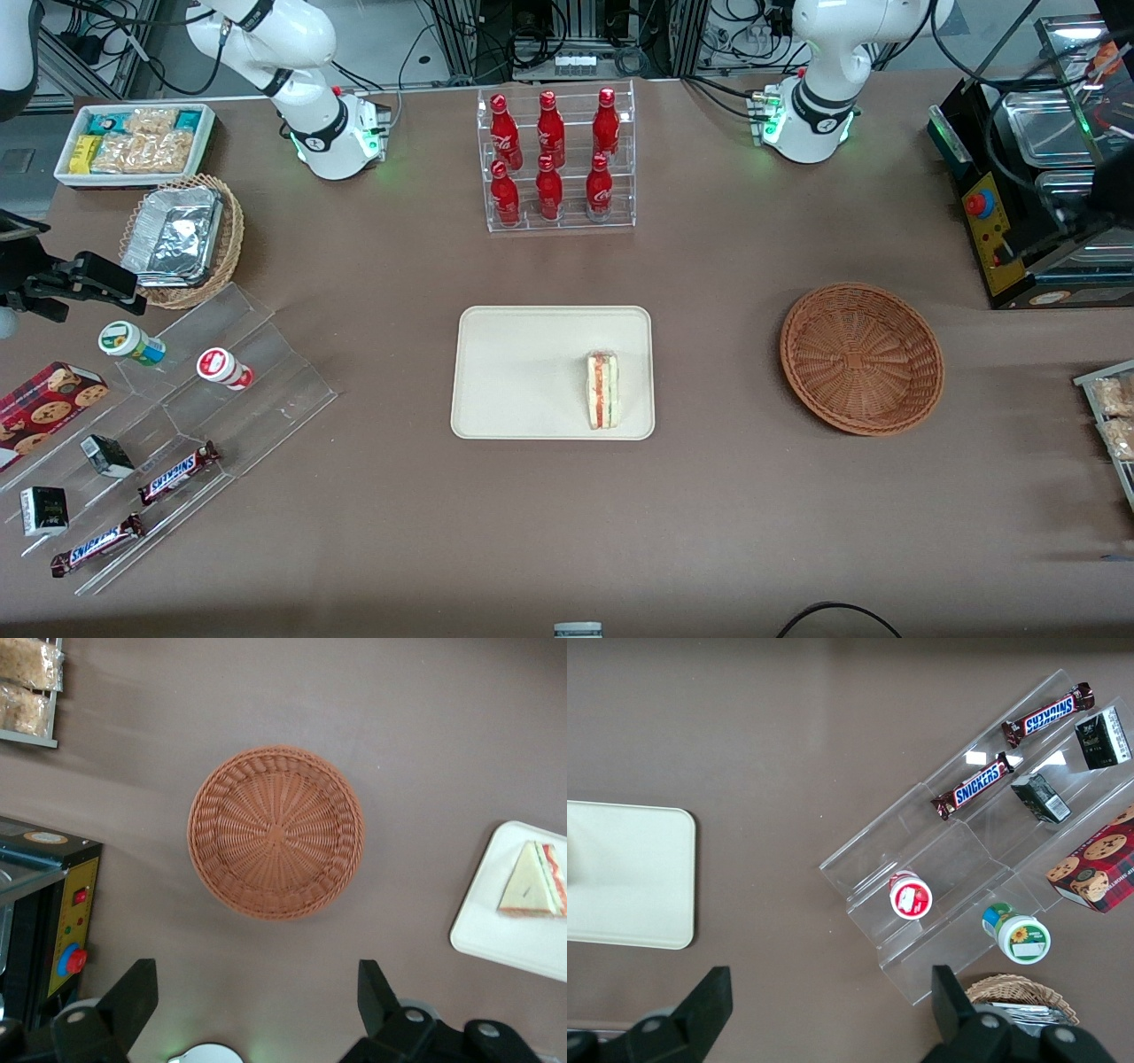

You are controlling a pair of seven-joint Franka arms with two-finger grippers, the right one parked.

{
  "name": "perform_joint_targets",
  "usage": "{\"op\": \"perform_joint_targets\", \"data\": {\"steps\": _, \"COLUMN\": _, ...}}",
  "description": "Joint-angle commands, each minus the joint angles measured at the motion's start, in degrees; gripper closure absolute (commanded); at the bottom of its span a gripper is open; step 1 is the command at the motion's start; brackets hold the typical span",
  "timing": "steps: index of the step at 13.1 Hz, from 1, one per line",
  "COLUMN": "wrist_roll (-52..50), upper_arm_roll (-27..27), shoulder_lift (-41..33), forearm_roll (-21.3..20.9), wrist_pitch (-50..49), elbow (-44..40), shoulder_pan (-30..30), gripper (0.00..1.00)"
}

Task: Place sandwich from basket to tray

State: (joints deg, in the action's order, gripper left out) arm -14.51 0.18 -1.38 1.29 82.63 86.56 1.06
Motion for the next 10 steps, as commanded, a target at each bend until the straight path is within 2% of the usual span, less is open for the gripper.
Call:
{"op": "perform_joint_targets", "data": {"steps": 1, "wrist_roll": 1.42, "upper_arm_roll": -0.53, "shoulder_lift": -7.56, "forearm_roll": 0.73, "wrist_pitch": -0.1, "elbow": 7.55, "shoulder_pan": 0.17, "gripper": 0.0}}
{"op": "perform_joint_targets", "data": {"steps": 4, "wrist_roll": 1.42, "upper_arm_roll": -0.79, "shoulder_lift": -9.07, "forearm_roll": 0.73, "wrist_pitch": -0.01, "elbow": 9.59, "shoulder_pan": 0.34, "gripper": 0.0}}
{"op": "perform_joint_targets", "data": {"steps": 5, "wrist_roll": 1.42, "upper_arm_roll": -2.36, "shoulder_lift": -9.16, "forearm_roll": 0.73, "wrist_pitch": -0.01, "elbow": 9.68, "shoulder_pan": 0.95, "gripper": 0.0}}
{"op": "perform_joint_targets", "data": {"steps": 10, "wrist_roll": 1.85, "upper_arm_roll": -2.99, "shoulder_lift": -6.89, "forearm_roll": 0.64, "wrist_pitch": -0.01, "elbow": 7.4, "shoulder_pan": 0.87, "gripper": 0.0}}
